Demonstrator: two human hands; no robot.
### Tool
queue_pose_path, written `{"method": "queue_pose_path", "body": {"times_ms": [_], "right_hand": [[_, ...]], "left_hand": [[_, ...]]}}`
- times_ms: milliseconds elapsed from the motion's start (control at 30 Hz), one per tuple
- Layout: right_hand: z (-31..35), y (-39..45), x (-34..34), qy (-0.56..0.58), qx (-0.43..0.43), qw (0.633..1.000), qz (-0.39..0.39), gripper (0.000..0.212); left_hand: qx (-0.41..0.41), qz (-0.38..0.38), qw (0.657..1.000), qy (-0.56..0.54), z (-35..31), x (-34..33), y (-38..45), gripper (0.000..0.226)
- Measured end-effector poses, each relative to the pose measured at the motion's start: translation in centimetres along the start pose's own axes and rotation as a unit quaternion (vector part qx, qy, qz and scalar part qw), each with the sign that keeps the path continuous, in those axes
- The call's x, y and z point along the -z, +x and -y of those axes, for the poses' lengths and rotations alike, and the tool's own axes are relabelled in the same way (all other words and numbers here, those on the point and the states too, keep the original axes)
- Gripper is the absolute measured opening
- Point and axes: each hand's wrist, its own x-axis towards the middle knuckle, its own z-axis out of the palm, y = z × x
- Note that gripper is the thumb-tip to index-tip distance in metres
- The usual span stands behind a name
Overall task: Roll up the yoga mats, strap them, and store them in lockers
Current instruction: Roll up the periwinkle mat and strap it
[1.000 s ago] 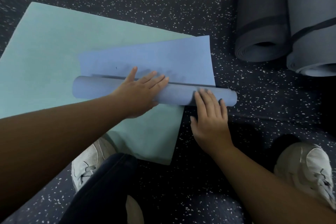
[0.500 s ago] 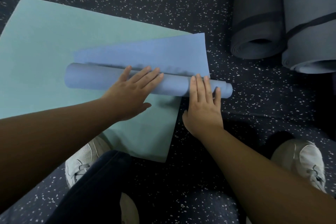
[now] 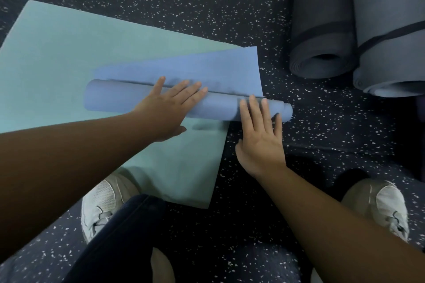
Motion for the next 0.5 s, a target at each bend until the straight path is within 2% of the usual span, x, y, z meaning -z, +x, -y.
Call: {"method": "queue_pose_path", "body": {"times_ms": [133, 267, 367, 500], "right_hand": [[-0.6, -1.6, -1.5, -0.040, 0.015, 0.998, -0.035, 0.089], [-0.9, -1.8, -1.9, -0.046, 0.017, 0.998, -0.047, 0.097], [-0.9, -1.3, -1.4, -0.017, 0.019, 0.997, -0.069, 0.087], [-0.6, -1.4, -0.9, 0.043, 0.068, 0.991, -0.110, 0.062]], "left_hand": [[0.020, 0.013, 1.000, -0.011, 0.6, 0.5, 1.1, 0.102], [0.054, 0.026, 0.996, -0.071, 1.2, 1.0, 2.3, 0.093], [0.071, 0.029, 0.992, -0.096, 1.4, 0.9, 2.7, 0.083], [0.059, 0.006, 0.996, -0.063, 0.9, 0.8, 2.2, 0.071]]}}
